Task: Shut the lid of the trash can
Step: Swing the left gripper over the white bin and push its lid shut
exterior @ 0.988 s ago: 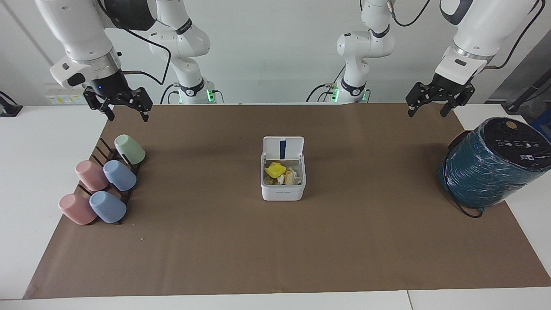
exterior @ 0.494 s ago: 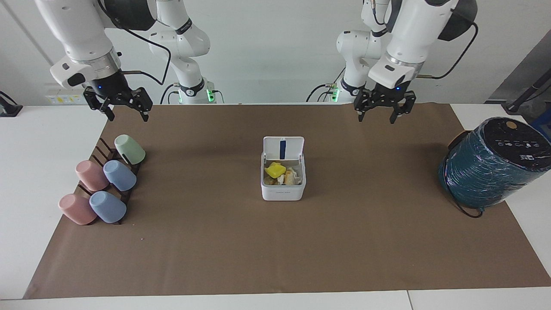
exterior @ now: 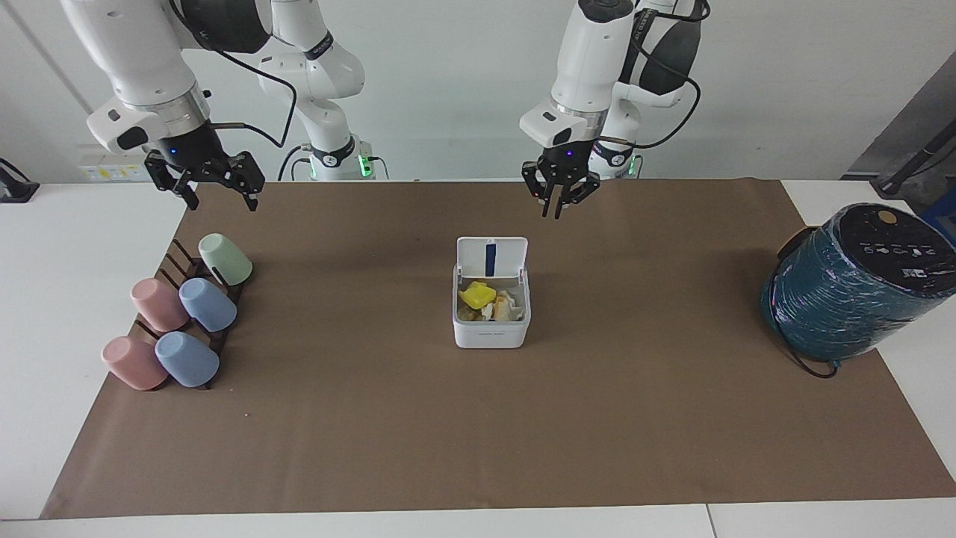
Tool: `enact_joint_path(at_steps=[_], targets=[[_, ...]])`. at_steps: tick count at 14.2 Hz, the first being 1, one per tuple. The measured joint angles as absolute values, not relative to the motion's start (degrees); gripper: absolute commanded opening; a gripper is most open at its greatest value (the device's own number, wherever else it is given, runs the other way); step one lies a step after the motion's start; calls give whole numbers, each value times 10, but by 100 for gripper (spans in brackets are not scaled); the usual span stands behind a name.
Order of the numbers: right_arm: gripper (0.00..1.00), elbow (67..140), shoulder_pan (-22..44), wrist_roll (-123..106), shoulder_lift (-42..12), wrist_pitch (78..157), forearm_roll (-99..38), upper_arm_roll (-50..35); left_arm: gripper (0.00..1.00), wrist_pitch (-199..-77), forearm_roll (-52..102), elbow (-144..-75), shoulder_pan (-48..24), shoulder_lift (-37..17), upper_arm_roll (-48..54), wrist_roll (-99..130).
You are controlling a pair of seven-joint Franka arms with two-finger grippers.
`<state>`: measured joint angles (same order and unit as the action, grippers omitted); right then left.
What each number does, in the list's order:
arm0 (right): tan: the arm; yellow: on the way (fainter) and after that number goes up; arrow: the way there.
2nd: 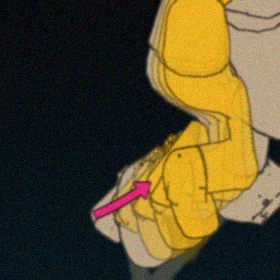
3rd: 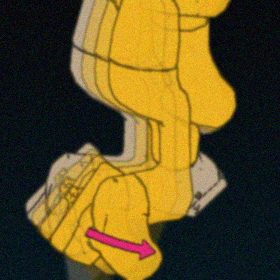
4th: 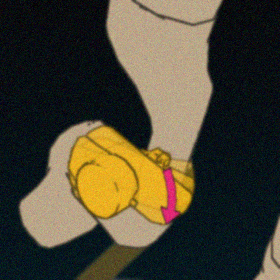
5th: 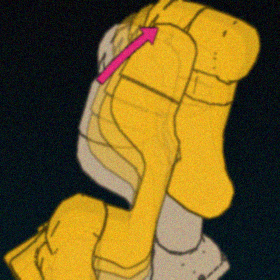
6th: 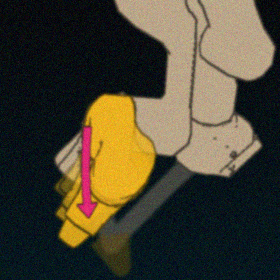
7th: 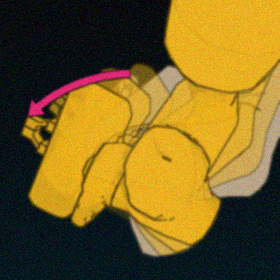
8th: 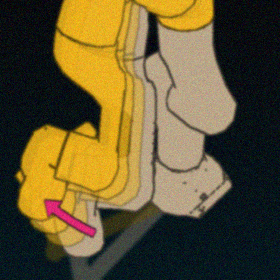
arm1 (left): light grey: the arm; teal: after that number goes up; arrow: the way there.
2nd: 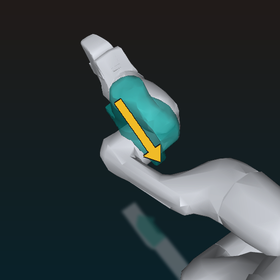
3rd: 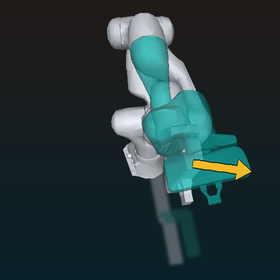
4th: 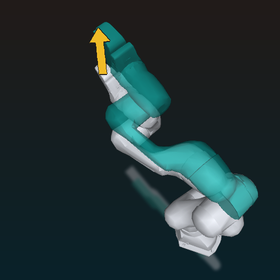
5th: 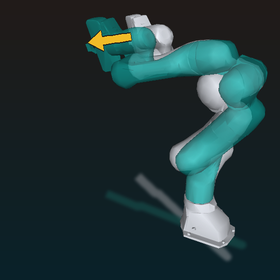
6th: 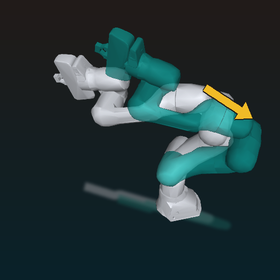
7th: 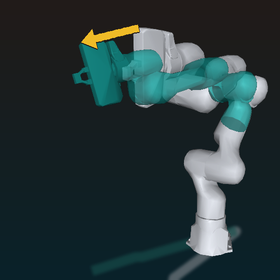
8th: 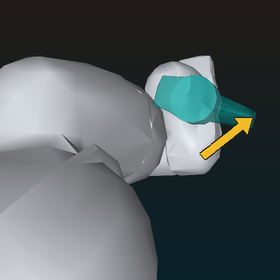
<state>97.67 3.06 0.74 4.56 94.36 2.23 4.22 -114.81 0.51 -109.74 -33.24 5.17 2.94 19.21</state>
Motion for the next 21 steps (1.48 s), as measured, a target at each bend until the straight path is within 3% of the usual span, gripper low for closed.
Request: enact_joint_path(at_steps=[6, 21], targets=[[100, 977, 31, 7, 46, 944, 22, 42, 0, -1245, 5, -1113, -385, 8, 29, 233], [100, 977, 31, 7, 46, 944, 22, 42, 0, -1460, 5, -1111, -355, -102, 15, 236]])
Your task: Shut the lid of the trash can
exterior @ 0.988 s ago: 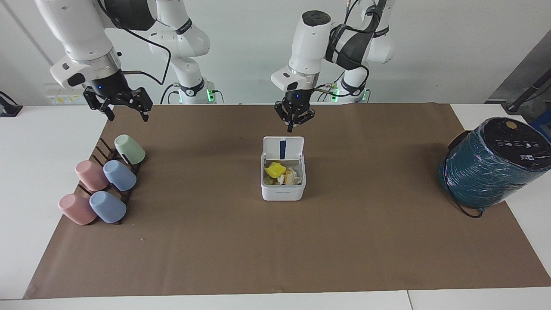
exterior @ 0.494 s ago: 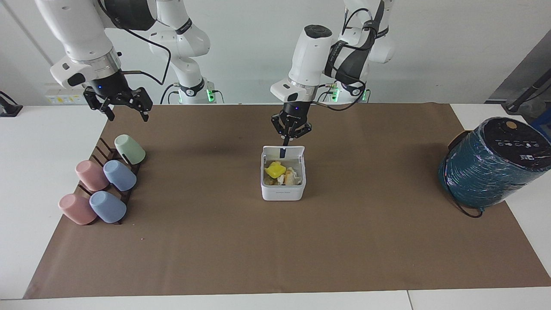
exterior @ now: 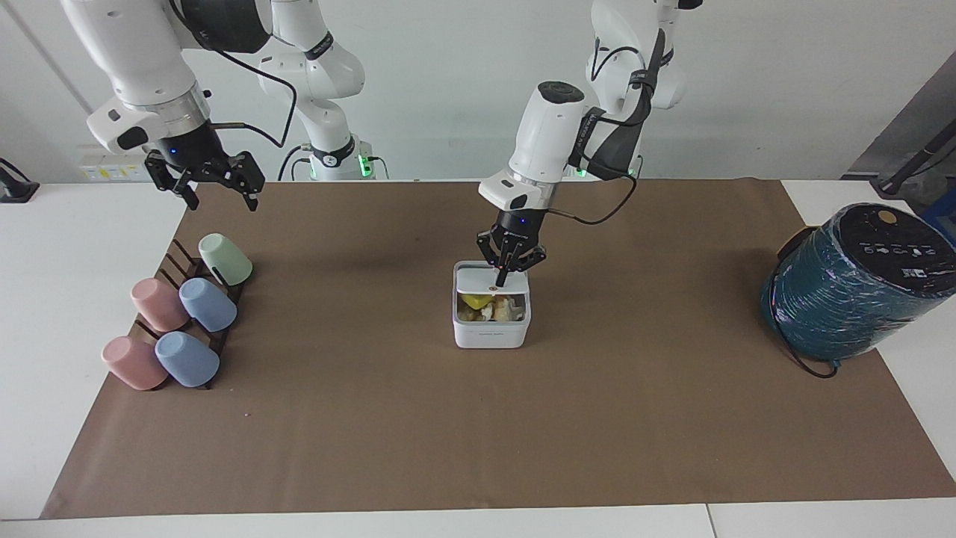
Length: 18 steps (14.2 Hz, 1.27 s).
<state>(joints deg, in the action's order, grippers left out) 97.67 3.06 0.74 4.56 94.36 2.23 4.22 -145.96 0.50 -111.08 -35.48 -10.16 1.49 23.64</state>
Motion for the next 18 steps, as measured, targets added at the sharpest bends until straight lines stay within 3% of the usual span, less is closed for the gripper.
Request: enact_joint_path(at_steps=[4, 12, 18], targets=[[100, 977, 31, 7, 46, 944, 22, 42, 0, -1509, 5, -1107, -355, -146, 15, 236], [100, 977, 31, 7, 46, 944, 22, 42, 0, -1496, 4, -1100, -355, -147, 15, 236], [100, 977, 31, 7, 46, 944, 22, 42, 0, -1338, 4, -1089, -338, -90, 12, 237]])
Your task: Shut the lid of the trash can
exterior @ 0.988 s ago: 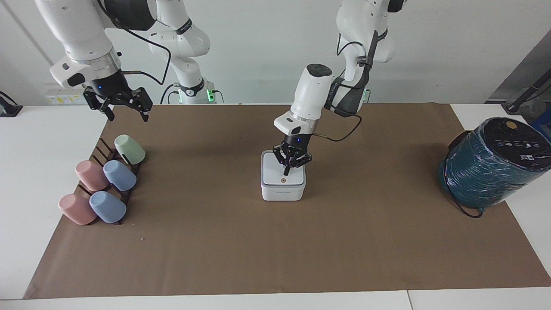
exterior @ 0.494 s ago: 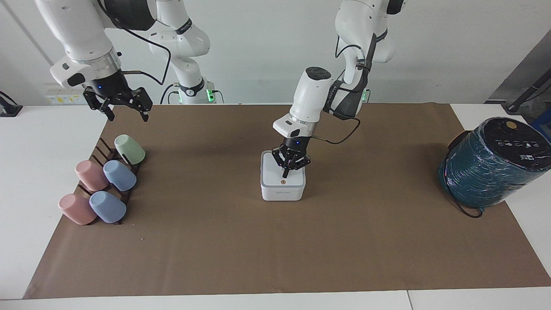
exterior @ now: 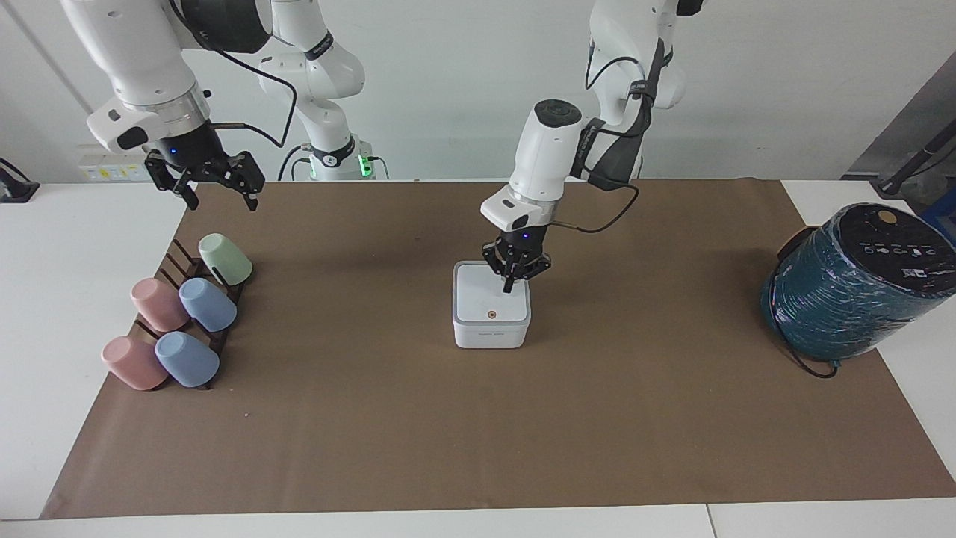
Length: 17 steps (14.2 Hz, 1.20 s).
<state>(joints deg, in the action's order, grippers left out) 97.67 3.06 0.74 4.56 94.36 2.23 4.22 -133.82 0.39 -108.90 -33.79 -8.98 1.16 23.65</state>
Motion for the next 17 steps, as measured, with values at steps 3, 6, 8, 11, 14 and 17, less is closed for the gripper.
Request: enact_joint_path(at_steps=[3, 6, 8, 11, 14, 17], targets=[[100, 977, 31, 7, 46, 944, 22, 42, 35, -1250, -1, -1090, -290, -37, 9, 228], [100, 977, 31, 7, 46, 944, 22, 42, 100, -1196, -3, -1093, -221, 4, 7, 137], [100, 977, 31, 7, 46, 944, 22, 42, 100, -1165, -3, -1095, -176, 24, 6, 81], [100, 977, 31, 7, 46, 944, 22, 42, 100, -1133, -3, -1094, -128, 49, 5, 41], [100, 977, 31, 7, 46, 944, 22, 42, 100, -1083, -3, -1074, -92, 76, 4, 30], [100, 977, 31, 7, 46, 944, 22, 42, 100, -1033, -3, -1017, -70, 73, 4, 1]])
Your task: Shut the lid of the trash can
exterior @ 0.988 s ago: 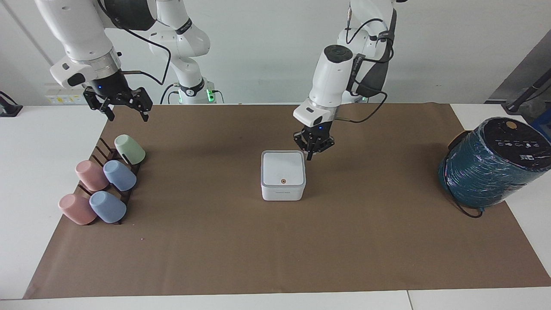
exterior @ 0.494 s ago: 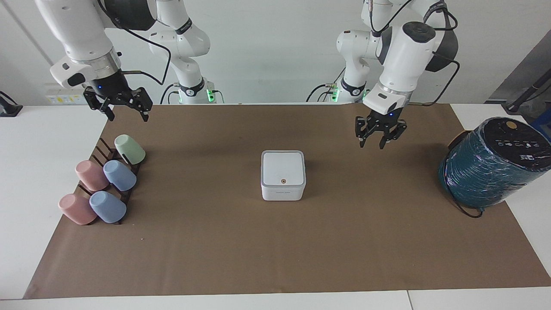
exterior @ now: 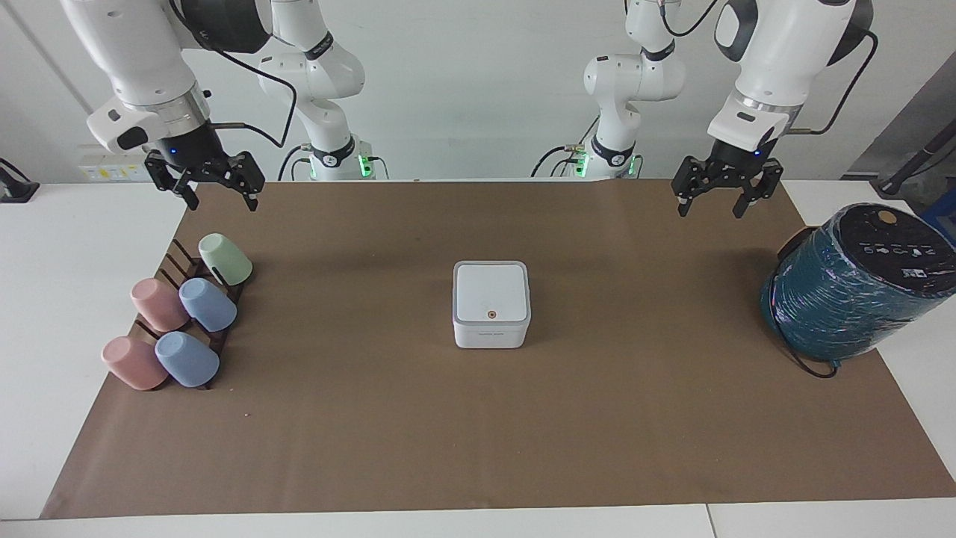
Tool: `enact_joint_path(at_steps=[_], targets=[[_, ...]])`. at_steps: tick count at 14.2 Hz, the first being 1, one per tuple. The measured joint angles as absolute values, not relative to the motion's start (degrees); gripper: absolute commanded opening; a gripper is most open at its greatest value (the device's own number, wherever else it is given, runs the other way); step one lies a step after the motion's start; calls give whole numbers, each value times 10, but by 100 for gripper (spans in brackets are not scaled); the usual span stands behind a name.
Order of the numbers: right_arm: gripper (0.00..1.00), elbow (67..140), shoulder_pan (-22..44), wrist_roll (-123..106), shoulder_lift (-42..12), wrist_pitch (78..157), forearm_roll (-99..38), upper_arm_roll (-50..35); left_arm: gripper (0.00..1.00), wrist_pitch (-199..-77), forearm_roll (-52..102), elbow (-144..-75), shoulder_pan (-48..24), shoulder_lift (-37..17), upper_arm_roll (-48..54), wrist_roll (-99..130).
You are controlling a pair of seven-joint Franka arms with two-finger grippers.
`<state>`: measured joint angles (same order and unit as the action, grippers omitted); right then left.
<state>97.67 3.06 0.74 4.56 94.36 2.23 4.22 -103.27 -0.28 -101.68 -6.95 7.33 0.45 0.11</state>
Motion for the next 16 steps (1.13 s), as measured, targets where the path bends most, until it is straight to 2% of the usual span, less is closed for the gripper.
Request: enact_joint_path(at_steps=[7, 16], targets=[[100, 977, 31, 7, 46, 944, 22, 42, 100, -926, 14, -878, -30, 3, 4, -23], [100, 977, 31, 7, 46, 944, 22, 42, 100, -911, 15, -874, -30, -3, 6, -24]])
